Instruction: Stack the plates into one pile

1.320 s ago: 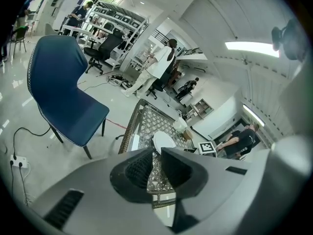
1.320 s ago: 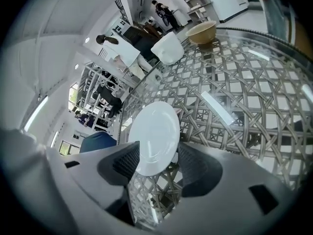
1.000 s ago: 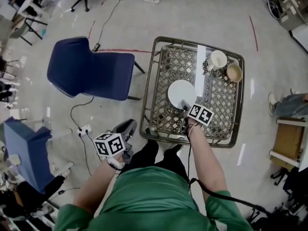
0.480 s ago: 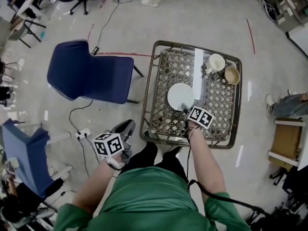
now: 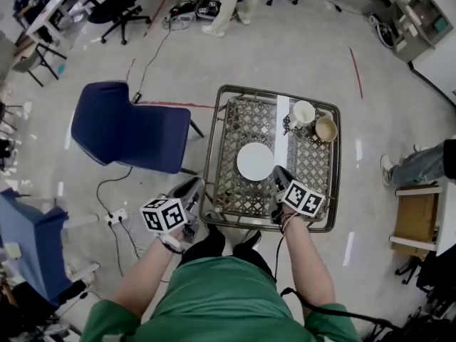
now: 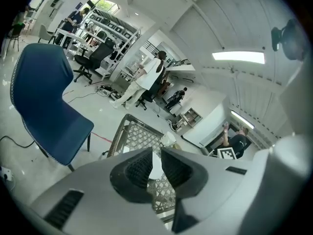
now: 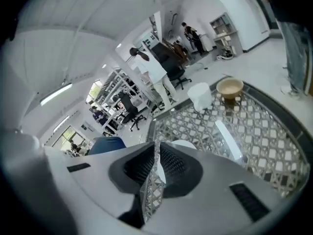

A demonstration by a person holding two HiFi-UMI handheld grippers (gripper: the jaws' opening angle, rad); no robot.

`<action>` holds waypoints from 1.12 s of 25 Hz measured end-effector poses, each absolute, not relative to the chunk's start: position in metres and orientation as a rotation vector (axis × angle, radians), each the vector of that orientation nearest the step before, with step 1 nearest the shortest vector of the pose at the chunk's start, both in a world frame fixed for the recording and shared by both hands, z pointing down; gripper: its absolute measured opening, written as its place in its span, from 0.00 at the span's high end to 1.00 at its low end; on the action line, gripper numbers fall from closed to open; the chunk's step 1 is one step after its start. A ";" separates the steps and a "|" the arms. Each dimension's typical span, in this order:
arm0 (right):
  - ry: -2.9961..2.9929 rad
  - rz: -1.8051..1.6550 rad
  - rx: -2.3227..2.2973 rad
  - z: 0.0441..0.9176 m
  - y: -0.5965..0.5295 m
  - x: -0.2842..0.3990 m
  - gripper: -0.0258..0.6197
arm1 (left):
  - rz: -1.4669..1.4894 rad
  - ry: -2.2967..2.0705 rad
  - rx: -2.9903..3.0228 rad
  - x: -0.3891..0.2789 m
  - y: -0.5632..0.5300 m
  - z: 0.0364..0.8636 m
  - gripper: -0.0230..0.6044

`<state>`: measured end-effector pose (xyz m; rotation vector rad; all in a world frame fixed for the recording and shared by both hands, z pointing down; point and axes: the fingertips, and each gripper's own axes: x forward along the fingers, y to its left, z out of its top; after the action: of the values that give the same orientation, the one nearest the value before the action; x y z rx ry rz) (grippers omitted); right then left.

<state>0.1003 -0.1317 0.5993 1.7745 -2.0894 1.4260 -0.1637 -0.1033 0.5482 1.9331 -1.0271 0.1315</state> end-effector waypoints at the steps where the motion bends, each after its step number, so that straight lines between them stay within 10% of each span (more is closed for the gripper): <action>1: -2.132 1.358 1.757 0.582 -0.132 0.099 0.88 | 0.115 -1.026 1.951 -0.160 -0.107 0.539 0.86; 28: -2.475 -0.229 1.773 0.232 -0.067 0.117 0.92 | -0.118 -1.222 2.690 -0.062 -0.095 0.246 0.86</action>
<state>0.1167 -0.0668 0.2318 1.7729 -2.4746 -0.2288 -0.0617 -0.0955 0.2463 2.6897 -1.2218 -0.1184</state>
